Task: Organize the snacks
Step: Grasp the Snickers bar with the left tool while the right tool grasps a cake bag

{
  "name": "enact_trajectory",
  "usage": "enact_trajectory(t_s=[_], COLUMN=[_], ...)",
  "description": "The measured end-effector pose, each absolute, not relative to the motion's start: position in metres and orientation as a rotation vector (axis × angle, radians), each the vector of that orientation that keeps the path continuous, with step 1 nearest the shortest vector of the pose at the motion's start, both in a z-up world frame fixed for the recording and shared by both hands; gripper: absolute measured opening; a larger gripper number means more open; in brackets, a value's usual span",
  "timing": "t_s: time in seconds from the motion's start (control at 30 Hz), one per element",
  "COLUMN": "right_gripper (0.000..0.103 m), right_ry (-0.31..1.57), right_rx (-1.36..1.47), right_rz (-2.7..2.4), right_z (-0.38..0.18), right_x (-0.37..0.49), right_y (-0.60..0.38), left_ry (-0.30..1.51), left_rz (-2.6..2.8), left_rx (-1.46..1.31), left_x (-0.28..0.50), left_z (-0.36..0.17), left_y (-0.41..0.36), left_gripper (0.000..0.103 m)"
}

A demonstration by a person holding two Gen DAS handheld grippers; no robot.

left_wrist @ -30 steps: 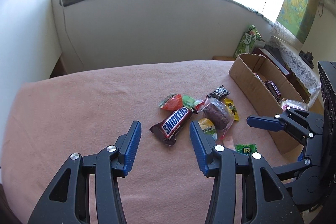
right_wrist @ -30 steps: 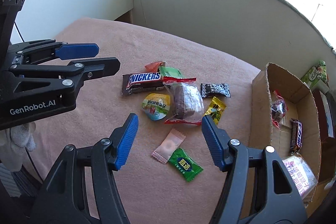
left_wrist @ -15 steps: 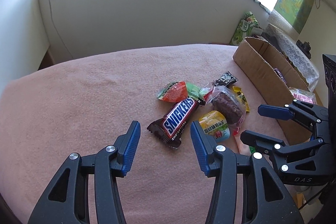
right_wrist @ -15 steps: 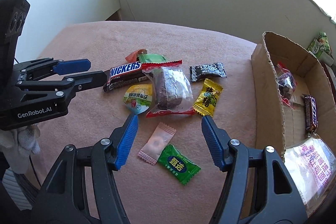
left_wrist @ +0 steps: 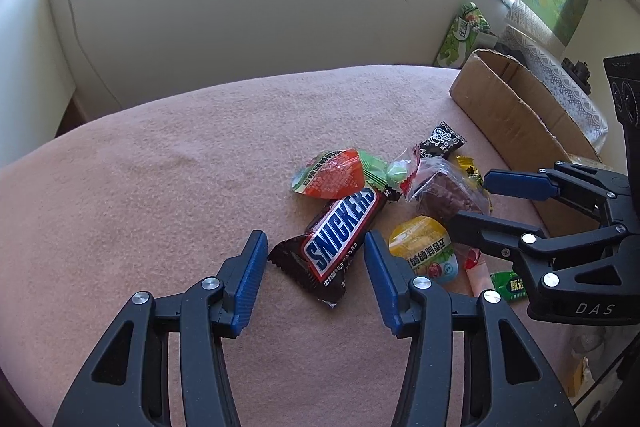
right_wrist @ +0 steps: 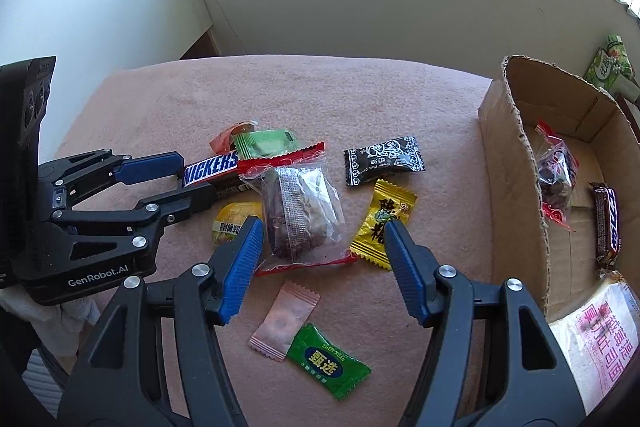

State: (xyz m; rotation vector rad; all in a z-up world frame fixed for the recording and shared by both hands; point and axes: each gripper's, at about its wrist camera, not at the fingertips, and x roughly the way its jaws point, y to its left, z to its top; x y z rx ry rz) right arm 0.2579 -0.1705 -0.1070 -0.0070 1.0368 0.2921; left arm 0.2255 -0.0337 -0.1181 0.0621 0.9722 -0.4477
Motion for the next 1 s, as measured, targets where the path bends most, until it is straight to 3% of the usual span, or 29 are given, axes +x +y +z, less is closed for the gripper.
enact_trajectory(t_s=[0.3, 0.43, 0.7, 1.0], right_gripper=[0.061, 0.042, 0.039, 0.037], right_ry=[1.051, 1.082, 1.078, 1.050], right_rx=[-0.011, -0.005, 0.019, 0.048], right_rz=[0.301, 0.329, 0.341, 0.345], right_z=[-0.115, -0.121, -0.124, -0.112], right_x=[0.275, 0.280, 0.281, 0.270], right_y=[-0.161, -0.158, -0.163, -0.181], left_ry=[0.965, 0.971, 0.965, 0.954], left_rz=[-0.474, -0.502, -0.512, -0.505], left_rx=[0.104, 0.131, 0.125, 0.074], left_x=[0.230, 0.231, 0.229, 0.219], left_z=[-0.119, -0.118, -0.117, -0.113], left_y=[-0.041, -0.049, -0.051, -0.042], left_gripper=[0.047, 0.034, 0.027, 0.027])
